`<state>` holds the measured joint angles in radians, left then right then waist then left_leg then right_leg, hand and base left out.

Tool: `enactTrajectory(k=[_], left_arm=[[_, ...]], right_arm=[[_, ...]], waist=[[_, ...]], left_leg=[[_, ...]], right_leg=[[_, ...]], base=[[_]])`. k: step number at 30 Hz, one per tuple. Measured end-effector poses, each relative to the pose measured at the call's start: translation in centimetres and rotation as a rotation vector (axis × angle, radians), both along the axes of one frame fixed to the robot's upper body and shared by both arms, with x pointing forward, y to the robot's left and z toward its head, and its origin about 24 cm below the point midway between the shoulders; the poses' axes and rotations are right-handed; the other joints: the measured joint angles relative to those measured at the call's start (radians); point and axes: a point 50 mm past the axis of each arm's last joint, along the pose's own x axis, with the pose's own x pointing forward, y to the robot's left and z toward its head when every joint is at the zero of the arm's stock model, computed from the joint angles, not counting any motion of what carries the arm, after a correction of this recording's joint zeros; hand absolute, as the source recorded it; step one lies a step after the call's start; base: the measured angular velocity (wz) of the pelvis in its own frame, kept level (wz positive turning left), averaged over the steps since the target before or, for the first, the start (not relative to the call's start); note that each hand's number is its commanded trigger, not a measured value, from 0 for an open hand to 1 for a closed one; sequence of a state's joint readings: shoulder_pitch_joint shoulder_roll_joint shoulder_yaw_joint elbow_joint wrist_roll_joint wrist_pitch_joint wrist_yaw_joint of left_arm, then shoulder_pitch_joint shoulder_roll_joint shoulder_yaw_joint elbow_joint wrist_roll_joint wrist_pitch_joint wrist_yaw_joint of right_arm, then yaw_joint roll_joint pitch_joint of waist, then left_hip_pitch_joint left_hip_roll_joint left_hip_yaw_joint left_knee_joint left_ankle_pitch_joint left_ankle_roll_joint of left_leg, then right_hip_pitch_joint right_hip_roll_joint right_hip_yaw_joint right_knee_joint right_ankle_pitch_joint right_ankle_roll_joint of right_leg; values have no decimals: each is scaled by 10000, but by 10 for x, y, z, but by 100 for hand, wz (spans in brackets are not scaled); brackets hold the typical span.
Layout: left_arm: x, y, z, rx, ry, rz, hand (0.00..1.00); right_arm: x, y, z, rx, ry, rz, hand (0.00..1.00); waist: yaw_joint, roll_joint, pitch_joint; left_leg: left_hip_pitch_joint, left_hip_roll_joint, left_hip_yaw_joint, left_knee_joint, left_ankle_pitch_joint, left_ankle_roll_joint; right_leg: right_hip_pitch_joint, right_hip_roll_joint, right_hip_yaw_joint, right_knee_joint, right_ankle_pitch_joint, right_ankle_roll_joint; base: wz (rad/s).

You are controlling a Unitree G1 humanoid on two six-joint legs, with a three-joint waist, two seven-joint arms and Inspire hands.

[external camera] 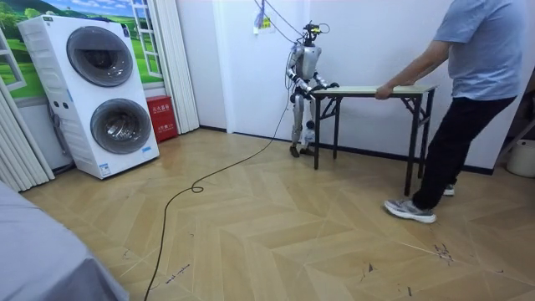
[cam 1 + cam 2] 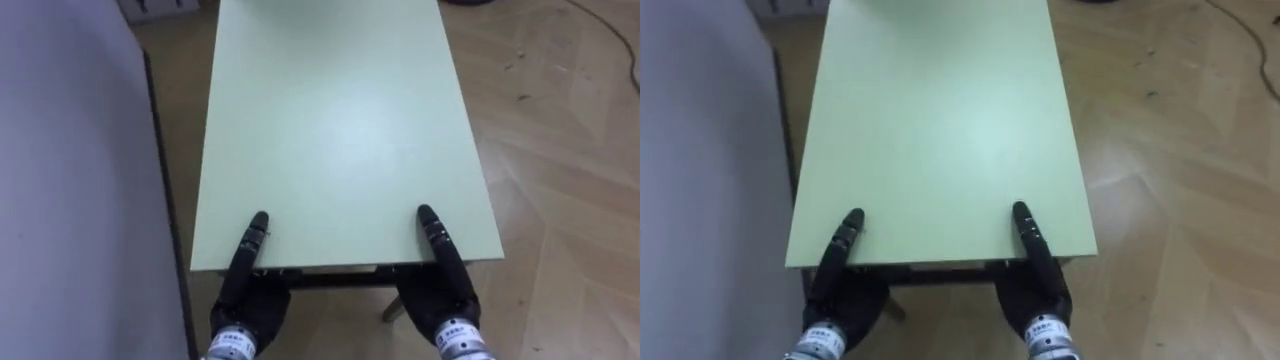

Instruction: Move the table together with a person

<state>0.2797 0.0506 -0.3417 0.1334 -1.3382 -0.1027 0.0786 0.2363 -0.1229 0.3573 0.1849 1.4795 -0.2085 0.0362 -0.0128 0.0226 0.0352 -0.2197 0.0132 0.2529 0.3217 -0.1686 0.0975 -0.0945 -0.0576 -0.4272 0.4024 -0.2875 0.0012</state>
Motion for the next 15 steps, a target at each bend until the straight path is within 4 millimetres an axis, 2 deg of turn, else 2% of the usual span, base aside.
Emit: enactTrajectory(k=[1, 2, 4, 5, 7, 9, 11, 12, 13, 14, 15], left_arm=[[1, 0, 1, -15, -52, 93, 100], [1, 0, 1, -35, -78, 135, 100], [2, 2, 1, 21, -79, 181, 100], [2, 2, 1, -2, -93, 240, 100], [2, 1, 1, 5, -91, 231, 100], [2, 1, 1, 18, -90, 194, 100], [1, 0, 0, 47, -48, 174, 100], [0, -2, -1, 27, 21, 135, 100], [-1, -4, -2, 29, 67, 145, 100], [-1, -5, -2, -6, 49, 204, 100], [0, -5, -2, 12, 42, 206, 100]], right_arm=[[2, 0, 1, -14, -63, 50, 100], [3, 0, 2, 4, -72, 50, 100], [2, 1, 1, 15, -37, 62, 100], [2, 1, 2, 14, -77, 72, 100], [2, 0, 1, 17, -46, 54, 100], [0, 1, 1, 46, -15, 16, 100], [-1, 1, 0, 68, 21, 0, 100], [-2, 1, -1, 66, 84, -24, 100], [-4, 0, -2, 54, 145, -39, 100], [-3, 0, -1, 26, 106, -49, 100], [-3, 0, -1, 18, 88, -57, 100]], waist=[[151, 69, -4], [229, 130, -21], [286, 196, -50], [425, 218, -46], [410, 221, -49], [309, 216, -49], [154, 194, -40], [124, 191, -32], [-55, 172, -38], [-133, 178, -31], [-148, 168, -25]], left_leg=[[-38, -112, -175, 8, -1, 1], [-36, -180, -251, 48, -32, 2], [16, -266, -440, 64, -61, -53], [30, -264, -411, 41, -63, -59], [67, -267, -437, 29, -62, -58], [147, -315, -464, -127, -62, -50], [287, -450, -736, -203, -58, -32], [412, -531, -1080, -183, -104, 31], [426, -676, -1851, -114, -108, 25], [373, -787, -2400, -105, -100, 10], [371, -825, -2505, -89, -108, -13]], right_leg=[[-502, -354, 406, -358, 28, 29], [-998, -752, 605, -295, 605, -73], [-927, -889, 551, -11, 620, -23], [-893, -920, 442, 153, 609, -11], [-807, -964, 408, 325, 577, 43], [-781, -1002, 528, 592, 553, 83], [-822, -1057, 818, 1094, 482, 203], [-1050, -1052, 1281, 1619, 405, 324], [-1123, -857, 2079, 1464, 124, 401], [-1301, -570, 2738, 643, 59, 345], [-1392, -506, 2950, 199, 183, 331]], base=[[17], [29], [42], [32], [46], [62], [50], [60], [76], [71], [71]])
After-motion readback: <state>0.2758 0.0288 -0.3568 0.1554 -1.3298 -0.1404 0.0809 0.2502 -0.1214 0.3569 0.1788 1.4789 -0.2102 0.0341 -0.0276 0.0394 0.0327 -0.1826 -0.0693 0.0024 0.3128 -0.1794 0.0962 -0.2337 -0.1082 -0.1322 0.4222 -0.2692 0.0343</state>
